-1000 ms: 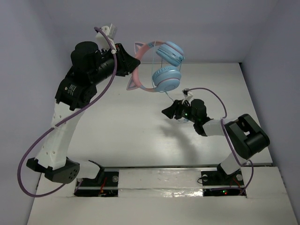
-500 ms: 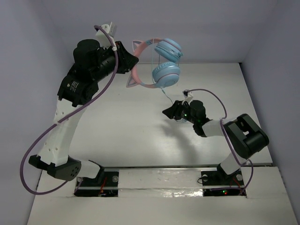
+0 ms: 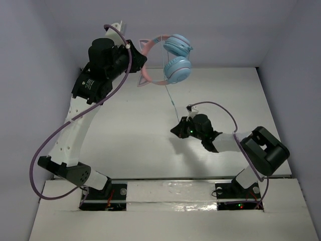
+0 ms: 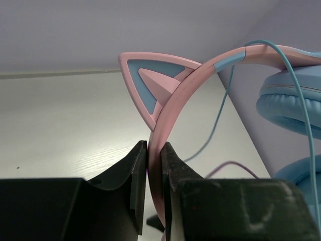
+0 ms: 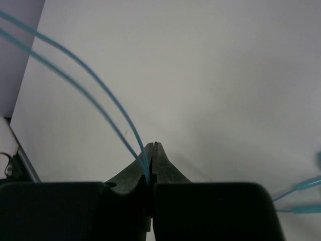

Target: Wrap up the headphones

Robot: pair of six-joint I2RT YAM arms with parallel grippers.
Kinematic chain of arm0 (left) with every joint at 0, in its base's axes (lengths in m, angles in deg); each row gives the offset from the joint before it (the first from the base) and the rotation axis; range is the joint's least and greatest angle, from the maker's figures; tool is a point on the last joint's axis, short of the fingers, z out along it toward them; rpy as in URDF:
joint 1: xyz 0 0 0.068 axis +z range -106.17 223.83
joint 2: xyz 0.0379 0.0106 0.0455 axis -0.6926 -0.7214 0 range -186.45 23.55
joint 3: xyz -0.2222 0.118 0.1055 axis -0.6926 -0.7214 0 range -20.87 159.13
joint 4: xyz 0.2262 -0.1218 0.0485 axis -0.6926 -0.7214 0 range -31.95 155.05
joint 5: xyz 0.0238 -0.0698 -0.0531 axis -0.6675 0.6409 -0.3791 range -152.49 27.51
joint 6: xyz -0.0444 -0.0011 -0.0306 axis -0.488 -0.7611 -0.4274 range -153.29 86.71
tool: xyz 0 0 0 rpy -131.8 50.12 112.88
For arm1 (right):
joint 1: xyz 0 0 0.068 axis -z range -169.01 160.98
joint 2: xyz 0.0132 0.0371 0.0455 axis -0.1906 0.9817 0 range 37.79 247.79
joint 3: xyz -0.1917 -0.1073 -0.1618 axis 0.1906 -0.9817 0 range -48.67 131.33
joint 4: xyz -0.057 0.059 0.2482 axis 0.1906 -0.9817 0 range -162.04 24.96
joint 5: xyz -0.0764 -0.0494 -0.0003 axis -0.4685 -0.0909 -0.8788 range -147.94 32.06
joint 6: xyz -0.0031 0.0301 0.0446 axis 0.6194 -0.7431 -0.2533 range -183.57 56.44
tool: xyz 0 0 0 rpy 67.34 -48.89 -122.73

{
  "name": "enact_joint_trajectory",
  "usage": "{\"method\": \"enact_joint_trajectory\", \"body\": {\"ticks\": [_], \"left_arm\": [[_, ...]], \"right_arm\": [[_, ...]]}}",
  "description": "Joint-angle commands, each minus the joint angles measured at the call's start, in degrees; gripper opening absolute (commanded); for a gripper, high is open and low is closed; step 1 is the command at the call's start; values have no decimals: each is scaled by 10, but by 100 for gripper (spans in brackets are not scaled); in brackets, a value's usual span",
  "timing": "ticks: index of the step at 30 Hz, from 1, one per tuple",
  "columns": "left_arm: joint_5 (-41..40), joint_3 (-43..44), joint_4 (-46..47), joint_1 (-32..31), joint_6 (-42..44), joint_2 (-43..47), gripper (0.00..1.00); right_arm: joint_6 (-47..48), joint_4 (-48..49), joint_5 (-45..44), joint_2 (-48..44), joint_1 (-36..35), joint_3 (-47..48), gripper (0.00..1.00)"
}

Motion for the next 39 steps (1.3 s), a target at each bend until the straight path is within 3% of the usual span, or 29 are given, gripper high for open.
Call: {"method": "enact_joint_trajectory", "body": {"ticks": [1, 7, 10, 19, 25, 29, 39], "left_arm": [[-81, -9, 88, 3, -17, 5, 0], [-276, -72, 99, 8, 31, -5, 0], [-334, -103, 111, 8, 47, -15, 0], [-401, -161, 113, 8, 79, -56, 0], [-390, -195, 114, 8, 84, -76, 0], [-374, -222, 103, 1, 88, -70, 0], [-297, -357, 106, -68, 100, -9, 0]], "right_arm": [[28, -110, -57, -57, -58, 26, 0], [51, -320, -149, -158, -158, 63, 0], [57, -419, -180, -202, -208, 100, 0], [101, -614, -274, -276, -285, 257, 0], [156, -669, -300, -281, -290, 353, 0], [191, -684, -374, -266, -290, 407, 0], [318, -577, -521, -225, -285, 435, 0]]}}
